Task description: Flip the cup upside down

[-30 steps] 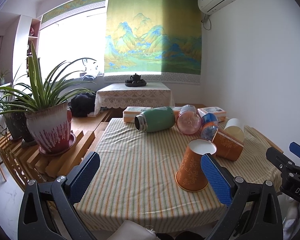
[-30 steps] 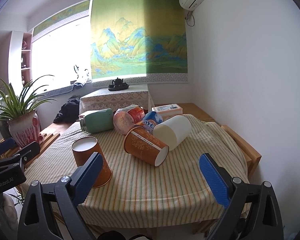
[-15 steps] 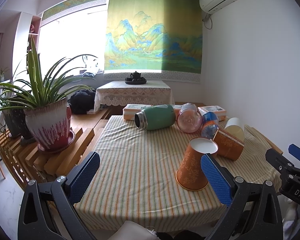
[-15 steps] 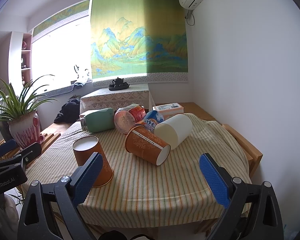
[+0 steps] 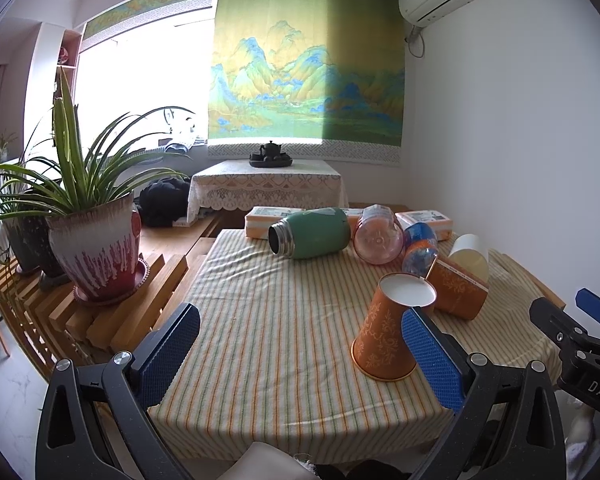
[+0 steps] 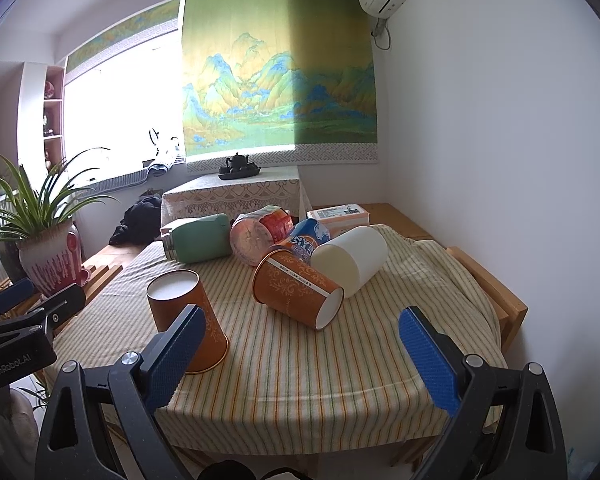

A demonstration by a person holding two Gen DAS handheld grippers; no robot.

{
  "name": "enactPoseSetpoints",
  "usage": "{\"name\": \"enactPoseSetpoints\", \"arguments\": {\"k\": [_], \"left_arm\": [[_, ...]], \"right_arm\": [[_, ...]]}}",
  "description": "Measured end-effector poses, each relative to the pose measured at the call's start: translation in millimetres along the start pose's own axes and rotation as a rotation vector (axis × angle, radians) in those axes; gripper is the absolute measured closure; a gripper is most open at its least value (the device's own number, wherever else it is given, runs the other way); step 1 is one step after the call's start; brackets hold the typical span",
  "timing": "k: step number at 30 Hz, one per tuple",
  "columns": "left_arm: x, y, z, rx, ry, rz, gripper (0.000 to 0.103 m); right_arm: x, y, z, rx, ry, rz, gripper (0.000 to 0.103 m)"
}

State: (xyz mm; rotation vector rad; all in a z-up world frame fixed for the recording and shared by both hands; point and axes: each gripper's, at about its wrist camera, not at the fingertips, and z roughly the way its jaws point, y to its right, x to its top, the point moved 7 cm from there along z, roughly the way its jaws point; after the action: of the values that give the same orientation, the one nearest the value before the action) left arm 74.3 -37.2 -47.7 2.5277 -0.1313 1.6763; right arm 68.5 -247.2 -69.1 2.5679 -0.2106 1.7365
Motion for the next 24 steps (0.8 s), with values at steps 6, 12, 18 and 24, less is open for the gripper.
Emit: {"name": "enactPoseSetpoints", "arguments": {"k": [6, 12, 18, 24], "left_arm": [[0.0, 0.0, 0.3, 0.0, 0.0, -0.002, 0.001], [0.0, 0.1, 0.3, 0.002, 0.001, -0.001, 0.001], [0.0, 0.1, 0.9, 0.001, 0.0, -0.002, 0.001], [0.2, 0.5, 0.9, 0.002, 0.001, -0.001, 0.001]], "right_arm": [[0.0, 0.0, 0.3, -0.001, 0.001, -0.001, 0.007], [-1.3, 1.3, 1.4, 0.0, -0.006, 0.006, 0.007], [-1.3, 2.0, 1.8, -0.001, -0.003, 0.006, 0.007], [-1.6, 1.7, 2.4, -0.002, -0.008, 0.006, 0.007]]}}
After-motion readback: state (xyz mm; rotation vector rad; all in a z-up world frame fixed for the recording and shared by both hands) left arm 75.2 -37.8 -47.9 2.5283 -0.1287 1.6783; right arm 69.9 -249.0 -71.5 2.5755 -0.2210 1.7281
